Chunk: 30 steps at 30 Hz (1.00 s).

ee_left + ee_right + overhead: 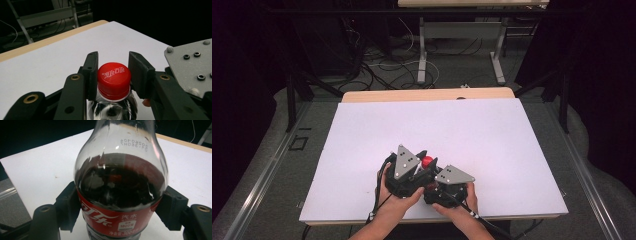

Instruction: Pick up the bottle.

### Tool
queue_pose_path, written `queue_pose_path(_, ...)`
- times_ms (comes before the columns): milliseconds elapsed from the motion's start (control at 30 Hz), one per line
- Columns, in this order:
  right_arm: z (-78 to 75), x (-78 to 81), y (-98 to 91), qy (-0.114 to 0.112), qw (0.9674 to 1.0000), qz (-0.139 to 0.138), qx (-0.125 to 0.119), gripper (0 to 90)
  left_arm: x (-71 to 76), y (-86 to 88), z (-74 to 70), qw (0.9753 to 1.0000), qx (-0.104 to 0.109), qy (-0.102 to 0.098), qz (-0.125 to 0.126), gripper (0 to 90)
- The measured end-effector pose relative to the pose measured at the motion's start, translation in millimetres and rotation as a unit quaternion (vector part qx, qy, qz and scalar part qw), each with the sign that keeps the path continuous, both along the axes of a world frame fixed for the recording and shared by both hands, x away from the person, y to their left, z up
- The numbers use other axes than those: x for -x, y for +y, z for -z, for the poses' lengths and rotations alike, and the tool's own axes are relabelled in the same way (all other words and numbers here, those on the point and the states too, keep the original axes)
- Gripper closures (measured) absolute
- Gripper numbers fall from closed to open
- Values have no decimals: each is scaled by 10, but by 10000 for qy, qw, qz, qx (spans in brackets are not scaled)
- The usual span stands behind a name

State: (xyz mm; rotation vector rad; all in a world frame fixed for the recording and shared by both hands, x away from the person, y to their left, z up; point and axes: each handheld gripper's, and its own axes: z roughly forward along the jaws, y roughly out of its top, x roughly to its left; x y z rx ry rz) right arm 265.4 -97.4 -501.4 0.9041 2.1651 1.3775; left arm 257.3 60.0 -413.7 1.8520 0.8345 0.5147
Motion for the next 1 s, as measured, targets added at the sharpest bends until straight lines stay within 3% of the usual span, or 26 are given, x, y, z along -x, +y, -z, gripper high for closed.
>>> queue_pose_path(33, -4, -4, -6, -7, 10000, -47, -3, 291, 0, 0, 0, 10000, 0, 0, 0, 612)
queue_pose_path(133, -18, -3, -21, -24, 9997, -222, -36, 291, -81, 88, -65, 9986, 25, 189, 485, 514)
queue_pose_path(200, -32, -5, -29, -4, 9993, -371, -85, 291, -148, 174, -97, 9960, 129, 284, 842, 461)
queue_pose_path(267, -43, -2, -28, 60, 9981, -560, -256, 291, -226, 268, -119, 9894, 262, 360, 1384, 458)
queue_pose_path(333, -55, 4, -30, 137, 9965, -755, -338, 291, -288, 358, -136, 9797, 187, 360, 1963, 469)
queue_pose_path(400, -60, 5, -27, 167, 9950, -926, -339, 291, -321, 422, -139, 9710, 53, 365, 2362, 495)
queue_pose_path(433, -59, 3, -26, 181, 9943, -989, -346, 291, -328, 441, -136, 9678, -6, 347, 2491, 505)
queue_pose_path(567, -55, 3, -15, 155, 9931, -1117, -327, 291, -351, 465, -106, 9663, -87, 371, 2544, 548)
queue_pose_path(633, -52, 4, -10, 147, 9925, -1169, -328, 291, -363, 475, -86, 9628, 8, 382, 2673, 605)
queue_pose_path(700, -50, 7, -12, 188, 9925, -1164, -330, 291, -349, 473, -74, 9633, -10, 292, 2667, 610)
queue_pose_path(867, -44, 9, -5, 160, 9941, -1022, -318, 292, -308, 432, -58, 9728, -42, 167, 2308, 615)
queue_pose_path(900, -42, 9, -2, 131, 9952, -929, -284, 291, -308, 432, -58, 9728, -42, 167, 2308, 615)
queue_pose_path(933, -47, 10, -8, 152, 9960, -862, -189, 291, -282, 394, -43, 9792, -37, 168, 2022, 616)
queue_pose_path(1000, -40, 5, -4, 88, 9977, -653, -142, 292, -226, 328, -14, 9871, 30, 131, 1598, 616)
